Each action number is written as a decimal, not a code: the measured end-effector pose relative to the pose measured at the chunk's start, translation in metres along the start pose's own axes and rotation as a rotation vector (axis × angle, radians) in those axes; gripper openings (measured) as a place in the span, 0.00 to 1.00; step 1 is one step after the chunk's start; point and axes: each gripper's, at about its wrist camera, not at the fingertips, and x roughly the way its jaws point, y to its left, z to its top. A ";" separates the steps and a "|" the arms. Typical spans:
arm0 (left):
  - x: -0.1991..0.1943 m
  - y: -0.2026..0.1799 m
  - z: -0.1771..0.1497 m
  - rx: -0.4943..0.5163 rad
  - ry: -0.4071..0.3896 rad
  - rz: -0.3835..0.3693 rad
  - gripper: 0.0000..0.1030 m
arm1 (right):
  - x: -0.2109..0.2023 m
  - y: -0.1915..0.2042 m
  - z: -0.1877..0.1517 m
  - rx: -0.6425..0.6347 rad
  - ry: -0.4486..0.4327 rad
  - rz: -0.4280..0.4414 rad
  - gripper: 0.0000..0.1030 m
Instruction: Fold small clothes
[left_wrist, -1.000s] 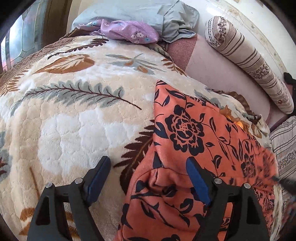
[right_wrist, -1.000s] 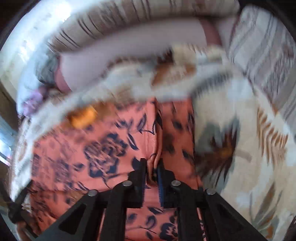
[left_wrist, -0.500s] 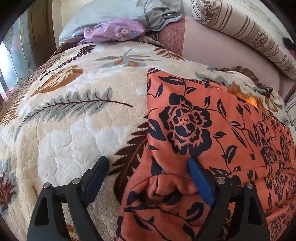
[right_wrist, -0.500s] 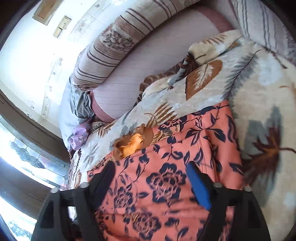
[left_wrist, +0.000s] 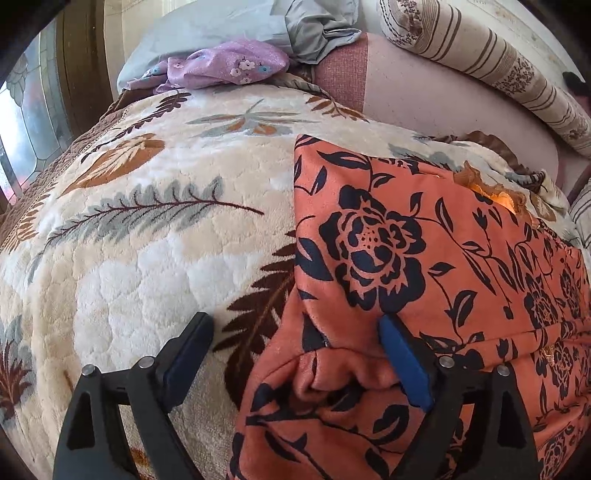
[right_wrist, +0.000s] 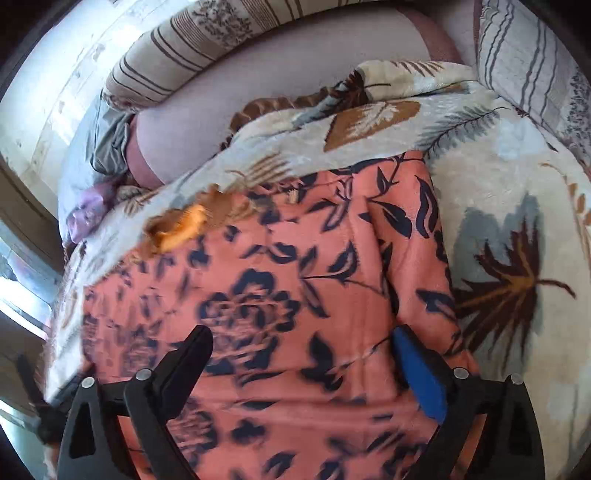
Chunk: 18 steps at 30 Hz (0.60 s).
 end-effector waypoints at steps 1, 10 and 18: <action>0.001 -0.001 0.000 0.003 -0.001 0.004 0.89 | -0.011 0.005 -0.001 0.012 -0.007 0.057 0.96; -0.012 0.004 0.004 0.009 0.055 0.013 0.89 | -0.061 0.010 -0.039 -0.031 0.085 0.084 0.98; -0.143 0.061 -0.105 -0.043 0.054 -0.173 0.89 | -0.156 -0.111 -0.136 0.130 0.149 0.130 0.99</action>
